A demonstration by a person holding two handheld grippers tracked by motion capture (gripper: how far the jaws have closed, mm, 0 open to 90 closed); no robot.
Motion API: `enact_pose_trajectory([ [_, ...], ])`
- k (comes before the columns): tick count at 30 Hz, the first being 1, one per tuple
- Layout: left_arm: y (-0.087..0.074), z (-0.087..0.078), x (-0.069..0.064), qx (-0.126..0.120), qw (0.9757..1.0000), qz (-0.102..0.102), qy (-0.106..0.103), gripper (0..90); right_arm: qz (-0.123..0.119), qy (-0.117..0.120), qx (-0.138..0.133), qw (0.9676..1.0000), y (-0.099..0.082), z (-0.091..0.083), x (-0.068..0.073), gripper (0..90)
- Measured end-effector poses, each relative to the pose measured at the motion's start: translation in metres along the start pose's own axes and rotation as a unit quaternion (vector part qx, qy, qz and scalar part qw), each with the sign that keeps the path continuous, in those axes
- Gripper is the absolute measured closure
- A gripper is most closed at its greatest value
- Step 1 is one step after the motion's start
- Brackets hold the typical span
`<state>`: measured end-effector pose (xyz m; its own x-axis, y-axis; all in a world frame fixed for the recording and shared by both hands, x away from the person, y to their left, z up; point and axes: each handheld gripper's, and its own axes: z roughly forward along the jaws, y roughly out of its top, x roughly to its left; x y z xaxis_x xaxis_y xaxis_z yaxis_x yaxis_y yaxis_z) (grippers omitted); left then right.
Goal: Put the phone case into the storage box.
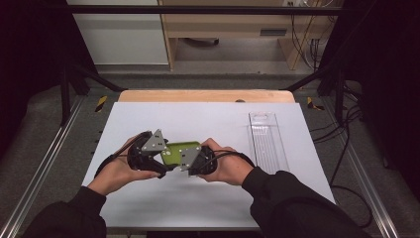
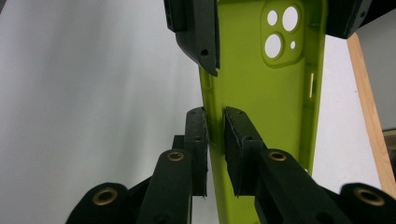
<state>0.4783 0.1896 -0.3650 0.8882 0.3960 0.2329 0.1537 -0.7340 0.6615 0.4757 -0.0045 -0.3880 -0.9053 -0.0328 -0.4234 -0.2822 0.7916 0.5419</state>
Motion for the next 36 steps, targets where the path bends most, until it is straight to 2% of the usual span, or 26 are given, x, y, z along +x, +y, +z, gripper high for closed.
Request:
enact_pose_trajectory([
  [6, -0.004, 0.001, 0.0, 0.003, 0.9998, 0.009, -0.017, 15.9, -0.013, 0.019, -0.001, 0.9997, 0.0, 0.002, 0.001, 85.0],
  [9, -0.005, 0.003, 0.001, 0.003, 0.9997, 0.006, -0.023, 15.1, -0.016, 0.03, 0.0, 0.9994, 0.0, 0.002, 0.002, 86.6],
  [13, -0.008, 0.004, 0.003, -0.015, 0.9996, -0.005, -0.023, 13.9, -0.013, 0.038, 0.005, 0.9992, 0.001, 0.003, 0.0, 86.9],
  [14, -0.008, 0.003, 0.005, -0.028, 0.9993, -0.013, -0.023, 13.6, -0.012, 0.04, 0.003, 0.9991, 0.003, 0.003, -0.002, 87.1],
  [15, -0.008, 0.003, 0.005, -0.028, 0.9993, -0.013, -0.023, 13.4, -0.012, 0.04, 0.003, 0.9991, 0.003, 0.003, -0.002, 87.1],
  [17, -0.007, -0.001, 0.007, -0.046, 0.9985, -0.02, -0.02, 13.1, -0.011, 0.041, 0.006, 0.9991, 0.004, 0.003, -0.004, 87.3],
  [19, -0.007, -0.002, 0.007, -0.054, 0.9981, -0.025, -0.018, 12.4, -0.01, 0.043, 0.008, 0.999, 0.004, 0.003, -0.005, 87.4],
  [22, -0.009, -0.01, 0.012, -0.068, 0.997, -0.037, -0.002, 10.9, 0.0, 0.037, 0.017, 0.9992, 0.0, 0.003, -0.01, 87.7],
  [24, -0.013, -0.014, 0.014, -0.078, 0.9955, -0.053, 0.008, 9.8, 0.009, 0.033, 0.021, 0.9992, -0.005, 0.003, -0.014, 87.6],
  [25, -0.013, -0.014, 0.014, -0.078, 0.9955, -0.053, 0.008, 9.7, 0.015, 0.03, 0.024, 0.9992, -0.008, 0.003, -0.017, 87.6],
  [26, -0.016, -0.016, 0.015, -0.083, 0.9945, -0.062, 0.013, 9.7, 0.015, 0.03, 0.024, 0.9992, -0.008, 0.003, -0.017, 87.6],
  [31, -0.027, -0.02, 0.019, -0.097, 0.9901, -0.096, 0.035, 8.2, 0.053, 0.008, 0.023, 0.9983, -0.022, 0.001, -0.032, 87.6],
  [32, -0.03, -0.021, 0.02, -0.104, 0.988, -0.107, 0.04, 7.4, 0.067, -0.001, 0.021, 0.9975, -0.026, 0.001, -0.038, 87.6],
  [33, -0.03, -0.021, 0.02, -0.104, 0.988, -0.107, 0.04, 6.9, 0.067, -0.001, 0.021, 0.9975, -0.026, 0.001, -0.038, 87.6],
  [34, -0.03, -0.021, 0.019, -0.105, 0.9872, -0.111, 0.044, 6.6, 0.079, -0.008, 0.025, 0.9966, -0.03, 0.001, -0.043, 87.6],
  [35, -0.031, -0.021, 0.019, -0.109, 0.9864, -0.114, 0.047, 6.6, 0.079, -0.008, 0.025, 0.9966, -0.03, 0.001, -0.043, 87.6],
  [36, -0.033, -0.019, 0.017, -0.119, 0.984, -0.124, 0.048, 6.6, 0.087, -0.015, 0.026, 0.9957, -0.033, 0.001, -0.046, 87.7],
])
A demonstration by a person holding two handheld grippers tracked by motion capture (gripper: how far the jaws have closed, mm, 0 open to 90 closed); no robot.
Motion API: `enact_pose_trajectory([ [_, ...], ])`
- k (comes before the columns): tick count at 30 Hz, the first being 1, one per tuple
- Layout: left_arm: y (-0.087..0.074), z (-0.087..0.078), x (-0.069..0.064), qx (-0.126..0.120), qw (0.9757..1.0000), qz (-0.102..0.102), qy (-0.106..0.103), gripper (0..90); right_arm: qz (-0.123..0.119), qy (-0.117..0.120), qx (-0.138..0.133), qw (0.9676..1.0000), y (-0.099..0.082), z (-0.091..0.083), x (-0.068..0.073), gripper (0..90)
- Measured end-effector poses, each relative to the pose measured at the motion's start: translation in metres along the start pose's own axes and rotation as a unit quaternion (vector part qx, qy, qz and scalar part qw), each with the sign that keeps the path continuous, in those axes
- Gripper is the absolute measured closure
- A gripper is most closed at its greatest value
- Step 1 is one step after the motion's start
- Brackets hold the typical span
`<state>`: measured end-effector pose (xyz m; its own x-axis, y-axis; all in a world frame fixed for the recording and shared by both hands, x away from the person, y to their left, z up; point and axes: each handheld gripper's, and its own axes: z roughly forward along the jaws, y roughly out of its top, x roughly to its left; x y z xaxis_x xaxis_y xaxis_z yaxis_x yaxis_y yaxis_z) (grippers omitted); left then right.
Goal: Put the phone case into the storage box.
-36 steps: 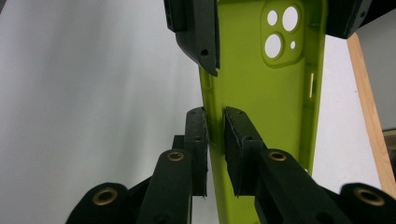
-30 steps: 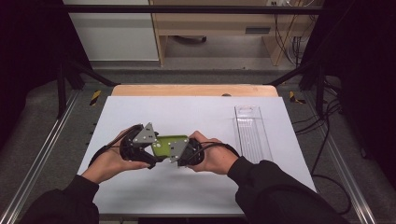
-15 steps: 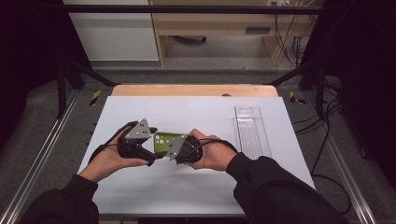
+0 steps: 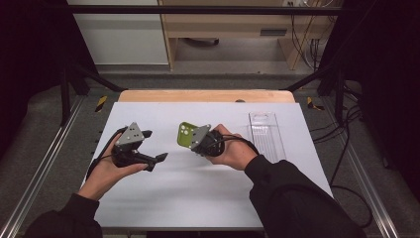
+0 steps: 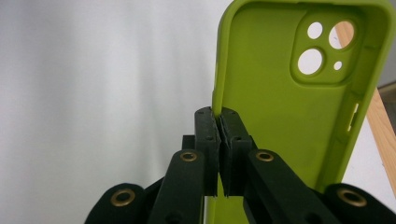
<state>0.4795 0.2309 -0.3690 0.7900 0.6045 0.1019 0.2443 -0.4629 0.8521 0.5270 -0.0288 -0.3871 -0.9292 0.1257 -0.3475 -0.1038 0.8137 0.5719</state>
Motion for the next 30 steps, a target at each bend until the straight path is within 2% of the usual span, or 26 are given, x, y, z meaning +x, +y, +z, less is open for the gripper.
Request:
enact_pose_trajectory([
  [5, -0.009, 0.006, -0.005, -0.022, 0.9995, -0.022, 0.001, 5.8, 0.016, -0.016, 0.001, 0.9997, -0.004, -0.001, -0.005, 87.7],
  [7, -0.012, 0.009, -0.007, -0.022, 0.9994, -0.023, 0.015, 5.8, 0.019, -0.02, -0.001, 0.9996, -0.004, -0.001, -0.007, 87.7],
  [8, -0.015, 0.012, -0.009, -0.034, 0.9986, -0.031, 0.027, 5.8, 0.031, -0.029, -0.009, 0.9991, -0.005, -0.002, -0.009, 87.7],
  [9, -0.015, 0.012, -0.009, -0.034, 0.9986, -0.031, 0.027, 5.8, 0.037, -0.033, -0.014, 0.9987, -0.005, -0.002, -0.009, 87.7],
  [11, -0.021, 0.016, -0.011, -0.045, 0.9972, -0.042, 0.043, 5.8, 0.053, -0.042, -0.018, 0.9976, -0.007, -0.003, -0.009, 87.7],
  [12, -0.021, 0.016, -0.011, -0.045, 0.9972, -0.042, 0.043, 5.8, 0.053, -0.042, -0.018, 0.9976, -0.007, -0.003, -0.009, 87.7],
  [14, -0.024, 0.017, -0.011, -0.048, 0.9957, -0.04, 0.068, 5.8, 0.062, -0.055, -0.025, 0.9962, -0.008, -0.005, -0.011, 87.7],
  [15, -0.024, 0.017, -0.011, -0.048, 0.9957, -0.04, 0.068, 5.8, 0.067, -0.059, -0.026, 0.9957, -0.008, -0.007, -0.011, 87.7],
  [17, -0.024, 0.014, -0.011, -0.06, 0.9939, -0.047, 0.08, 5.8, 0.071, -0.064, -0.028, 0.995, -0.008, -0.009, -0.012, 87.7],
  [18, -0.024, 0.012, -0.01, -0.067, 0.9928, -0.049, 0.087, 5.8, 0.079, -0.073, -0.036, 0.9935, -0.008, -0.014, -0.014, 87.7],
  [20, -0.025, 0.009, -0.01, -0.079, 0.9901, -0.059, 0.1, 5.8, 0.086, -0.077, -0.039, 0.9925, -0.009, -0.017, -0.015, 87.8],
  [21, -0.027, 0.007, -0.01, -0.083, 0.9891, -0.062, 0.104, 5.8, 0.096, -0.085, -0.043, 0.9908, -0.01, -0.022, -0.017, 87.7],
  [22, -0.029, 0.006, -0.01, -0.085, 0.9883, -0.065, 0.108, 5.8, 0.096, -0.085, -0.043, 0.9908, -0.01, -0.022, -0.017, 87.7],
  [23, -0.034, 0.003, -0.011, -0.084, 0.9874, -0.07, 0.114, 5.8, 0.108, -0.093, -0.047, 0.9887, -0.011, -0.026, -0.018, 87.8],
  [24, -0.034, 0.003, -0.011, -0.084, 0.9874, -0.07, 0.114, 5.8, 0.108, -0.093, -0.047, 0.9887, -0.011, -0.026, -0.018, 87.8],
  [25, -0.038, 0.003, -0.012, -0.087, 0.9868, -0.076, 0.114, 5.8, 0.119, -0.103, -0.053, 0.9861, -0.012, -0.031, -0.02, 87.7],
  [26, -0.041, 0.003, -0.013, -0.09, 0.9863, -0.079, 0.114, 5.8, 0.119, -0.103, -0.053, 0.9861, -0.012, -0.031, -0.02, 87.7],
  [27, -0.043, 0.004, -0.013, -0.09, 0.9858, -0.079, 0.118, 5.6, 0.128, -0.105, -0.056, 0.9846, -0.013, -0.033, -0.02, 87.7],
  [28, -0.045, 0.006, -0.014, -0.081, 0.9863, -0.073, 0.124, 5.4, 0.132, -0.109, -0.062, 0.9832, -0.013, -0.036, -0.021, 87.8],
  [30, -0.048, 0.01, -0.015, -0.067, 0.9885, -0.059, 0.122, 5.4, 0.146, -0.116, -0.07, 0.9799, -0.015, -0.041, -0.023, 87.8],
])
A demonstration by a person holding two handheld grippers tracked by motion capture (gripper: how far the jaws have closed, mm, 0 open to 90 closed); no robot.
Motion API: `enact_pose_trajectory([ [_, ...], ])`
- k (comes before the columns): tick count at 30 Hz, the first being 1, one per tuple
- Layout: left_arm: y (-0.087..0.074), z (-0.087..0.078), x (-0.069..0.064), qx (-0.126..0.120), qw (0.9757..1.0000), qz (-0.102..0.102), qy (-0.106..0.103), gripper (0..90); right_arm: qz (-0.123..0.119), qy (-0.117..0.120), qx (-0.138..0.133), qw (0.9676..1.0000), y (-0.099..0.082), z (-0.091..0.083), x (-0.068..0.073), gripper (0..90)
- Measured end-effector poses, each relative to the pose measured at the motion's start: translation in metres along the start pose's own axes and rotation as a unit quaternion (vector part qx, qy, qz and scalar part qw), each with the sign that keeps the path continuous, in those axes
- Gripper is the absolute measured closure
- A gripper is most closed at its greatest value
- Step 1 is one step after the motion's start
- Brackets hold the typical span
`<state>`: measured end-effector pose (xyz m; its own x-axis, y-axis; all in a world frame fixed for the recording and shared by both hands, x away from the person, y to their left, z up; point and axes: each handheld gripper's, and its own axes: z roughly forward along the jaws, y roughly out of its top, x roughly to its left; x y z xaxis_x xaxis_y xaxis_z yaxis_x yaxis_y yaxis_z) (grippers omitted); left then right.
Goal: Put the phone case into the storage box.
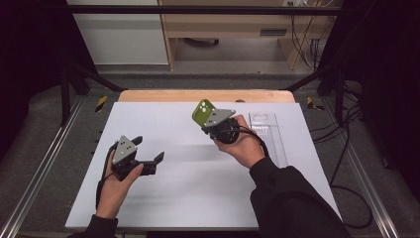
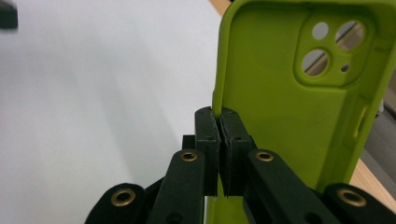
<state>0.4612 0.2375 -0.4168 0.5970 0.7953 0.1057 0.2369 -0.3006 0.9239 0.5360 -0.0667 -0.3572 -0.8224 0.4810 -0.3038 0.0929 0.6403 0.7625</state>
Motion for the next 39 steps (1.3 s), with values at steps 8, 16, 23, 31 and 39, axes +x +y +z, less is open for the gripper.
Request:
enact_pose_trajectory([
  [8, -0.015, 0.005, -0.001, 0.005, 0.9999, -0.012, -0.004, 5.3, 0.051, -0.024, -0.027, 0.998, -0.01, -0.013, -0.012, 87.8],
  [16, -0.026, 0.001, 0.011, -0.003, 0.9988, -0.049, 0.011, 5.3, 0.091, -0.043, -0.056, 0.9934, -0.012, -0.021, -0.019, 87.9],
  [23, -0.029, -0.003, 0.013, -0.022, 0.9978, -0.057, 0.027, 5.3, 0.121, -0.054, -0.082, 0.9878, -0.014, -0.028, -0.025, 87.9],
  [31, -0.032, -0.008, 0.015, -0.041, 0.995, -0.072, 0.055, 5.2, 0.151, -0.058, -0.1, 0.9817, -0.016, -0.03, -0.031, 88.0],
  [39, -0.038, -0.009, 0.019, -0.042, 0.9945, -0.081, 0.052, 4.9, 0.183, -0.067, -0.12, 0.9734, -0.018, -0.037, -0.034, 88.1],
])
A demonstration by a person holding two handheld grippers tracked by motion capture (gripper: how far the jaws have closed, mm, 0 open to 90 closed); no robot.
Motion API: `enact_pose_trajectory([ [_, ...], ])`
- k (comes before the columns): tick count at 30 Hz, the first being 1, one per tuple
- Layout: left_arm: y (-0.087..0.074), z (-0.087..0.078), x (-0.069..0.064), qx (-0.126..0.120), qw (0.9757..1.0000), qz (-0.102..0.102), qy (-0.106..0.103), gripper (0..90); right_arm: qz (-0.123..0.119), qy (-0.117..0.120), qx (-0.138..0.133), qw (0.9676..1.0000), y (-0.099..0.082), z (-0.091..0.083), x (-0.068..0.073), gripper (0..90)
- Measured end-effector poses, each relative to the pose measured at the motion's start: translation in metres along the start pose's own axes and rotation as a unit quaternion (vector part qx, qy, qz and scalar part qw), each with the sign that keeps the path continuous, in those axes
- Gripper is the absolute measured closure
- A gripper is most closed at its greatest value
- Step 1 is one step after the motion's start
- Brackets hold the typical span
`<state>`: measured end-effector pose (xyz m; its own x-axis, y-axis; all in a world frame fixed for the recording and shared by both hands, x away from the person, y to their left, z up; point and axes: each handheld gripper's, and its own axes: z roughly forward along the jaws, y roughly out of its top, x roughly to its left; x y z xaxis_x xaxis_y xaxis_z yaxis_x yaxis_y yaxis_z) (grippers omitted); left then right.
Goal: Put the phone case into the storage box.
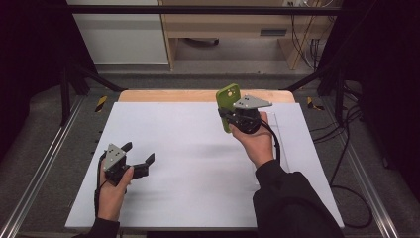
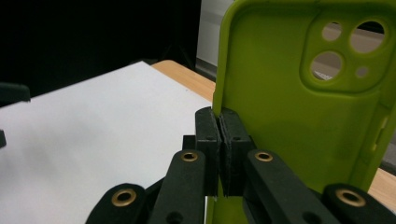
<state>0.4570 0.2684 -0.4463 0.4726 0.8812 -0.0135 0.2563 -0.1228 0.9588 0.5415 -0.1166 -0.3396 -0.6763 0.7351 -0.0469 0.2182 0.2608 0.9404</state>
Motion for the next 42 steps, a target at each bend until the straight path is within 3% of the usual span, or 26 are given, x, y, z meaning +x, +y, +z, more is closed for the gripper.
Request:
enact_pose_trajectory([
  [8, 0.0, 0.0, 0.001, -0.008, 1.0, 0.003, 0.005, 4.9, 0.029, -0.022, -0.029, 0.9989, 0.001, -0.021, -0.009, 88.1],
  [11, 0.002, -0.001, 0.001, -0.009, 0.9998, 0.014, 0.008, 4.9, 0.041, -0.034, -0.037, 0.9979, 0.001, -0.028, -0.014, 88.1],
  [21, -0.001, -0.004, 0.016, -0.014, 0.9996, -0.023, 0.005, 4.7, 0.069, -0.08, -0.06, 0.9926, -0.001, -0.051, -0.031, 88.1],
  [30, -0.001, -0.005, 0.018, -0.017, 0.9996, -0.024, 0.005, 4.0, 0.089, -0.104, -0.068, 0.9882, -0.007, -0.065, -0.047, 88.1],
  [33, -0.001, -0.006, 0.019, -0.018, 0.9995, -0.025, 0.006, 4.1, 0.11, -0.11, -0.073, 0.9851, -0.011, -0.07, -0.056, 88.2],
  [42, -0.003, -0.006, 0.021, -0.016, 0.9995, -0.025, 0.006, 4.1, 0.123, -0.128, -0.078, 0.9811, -0.016, -0.071, -0.069, 88.1],
])
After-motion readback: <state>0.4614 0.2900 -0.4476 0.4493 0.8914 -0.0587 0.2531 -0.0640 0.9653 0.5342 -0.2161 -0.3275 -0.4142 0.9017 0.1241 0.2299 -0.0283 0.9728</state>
